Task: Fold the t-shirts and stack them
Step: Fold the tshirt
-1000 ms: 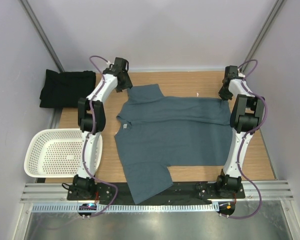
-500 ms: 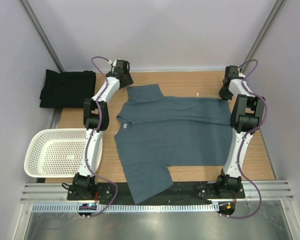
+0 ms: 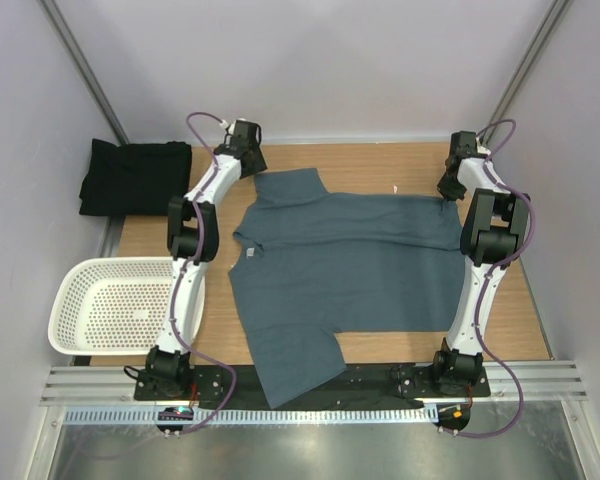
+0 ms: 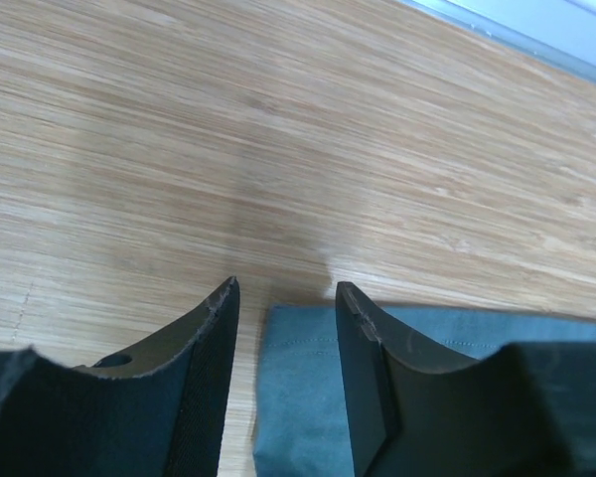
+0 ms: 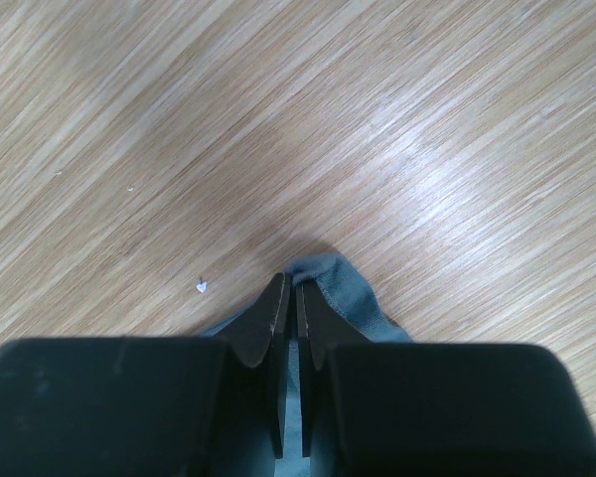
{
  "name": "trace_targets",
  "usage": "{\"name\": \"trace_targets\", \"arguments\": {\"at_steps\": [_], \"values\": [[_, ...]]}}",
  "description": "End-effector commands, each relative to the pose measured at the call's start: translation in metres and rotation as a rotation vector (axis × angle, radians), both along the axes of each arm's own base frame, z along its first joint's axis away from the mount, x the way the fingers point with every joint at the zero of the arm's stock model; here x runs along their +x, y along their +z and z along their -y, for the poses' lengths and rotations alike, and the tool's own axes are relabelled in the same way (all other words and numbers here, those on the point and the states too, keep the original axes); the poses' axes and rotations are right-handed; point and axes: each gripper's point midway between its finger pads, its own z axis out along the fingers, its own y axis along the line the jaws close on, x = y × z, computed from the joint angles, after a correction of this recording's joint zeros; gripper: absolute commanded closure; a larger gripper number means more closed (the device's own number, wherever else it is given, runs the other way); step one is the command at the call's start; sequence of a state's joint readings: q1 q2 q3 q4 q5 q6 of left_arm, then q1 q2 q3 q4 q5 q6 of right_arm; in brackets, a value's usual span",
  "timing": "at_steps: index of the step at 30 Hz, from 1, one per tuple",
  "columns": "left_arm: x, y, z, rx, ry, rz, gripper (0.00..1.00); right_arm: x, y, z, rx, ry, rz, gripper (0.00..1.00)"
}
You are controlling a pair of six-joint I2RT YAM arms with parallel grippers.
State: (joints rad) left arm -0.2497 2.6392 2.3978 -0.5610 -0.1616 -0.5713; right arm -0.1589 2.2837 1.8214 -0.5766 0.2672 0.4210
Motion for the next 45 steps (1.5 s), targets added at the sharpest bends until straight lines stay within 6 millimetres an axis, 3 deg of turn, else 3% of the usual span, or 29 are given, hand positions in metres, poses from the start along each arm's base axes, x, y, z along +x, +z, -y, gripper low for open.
{"name": "trace_targets", "arguments": {"at_steps": [1, 11, 18, 24, 28, 31, 34, 35, 36, 40, 43, 44, 45], "values": [[-0.017, 0.015, 0.007, 0.038, -0.031, -0.026, 0.55, -0.035, -0.027, -0.007, 0.034, 0.007, -0.149, 0.9], [-0.033, -0.01, 0.007, 0.102, -0.037, -0.095, 0.55, -0.034, -0.029, -0.007, 0.039, 0.007, -0.149, 0.9], [-0.026, -0.019, 0.004, 0.114, -0.006, -0.098, 0.6, -0.033, -0.026, -0.006, 0.032, 0.013, -0.146, 0.9], [-0.023, -0.028, 0.013, 0.085, -0.044, -0.093, 0.65, -0.032, -0.027, -0.007, 0.032, 0.015, -0.15, 0.9], [-0.017, -0.025, 0.015, 0.079, -0.048, -0.076, 0.67, -0.032, -0.027, -0.007, 0.035, 0.017, -0.152, 0.9], [-0.017, -0.026, 0.019, 0.061, -0.066, -0.08, 0.74, -0.03, -0.026, -0.007, 0.033, 0.016, -0.149, 0.9], [-0.016, -0.026, 0.025, 0.037, -0.087, -0.075, 0.89, -0.031, -0.027, -0.007, 0.037, 0.016, -0.152, 0.9], [-0.016, -0.026, 0.027, 0.03, -0.095, -0.072, 0.99, -0.031, -0.027, -0.007, 0.037, 0.018, -0.152, 0.9], [-0.015, -0.025, 0.027, 0.029, -0.102, -0.068, 1.0, -0.031, -0.028, -0.008, 0.042, 0.017, -0.154, 0.9], [-0.002, -0.001, 0.031, 0.027, -0.12, 0.01, 1.0, -0.029, -0.026, -0.009, 0.045, 0.024, -0.148, 0.91], [0.01, 0.039, 0.033, 0.029, -0.16, 0.117, 1.0, -0.02, -0.018, -0.009, 0.049, 0.027, -0.116, 0.96], [0.014, 0.065, 0.032, 0.022, -0.167, 0.169, 1.0, -0.016, -0.016, -0.01, 0.054, 0.035, -0.102, 0.99], [0.017, 0.076, 0.032, 0.019, -0.181, 0.199, 1.0, -0.011, -0.012, -0.009, 0.054, 0.035, -0.085, 0.99]]}}
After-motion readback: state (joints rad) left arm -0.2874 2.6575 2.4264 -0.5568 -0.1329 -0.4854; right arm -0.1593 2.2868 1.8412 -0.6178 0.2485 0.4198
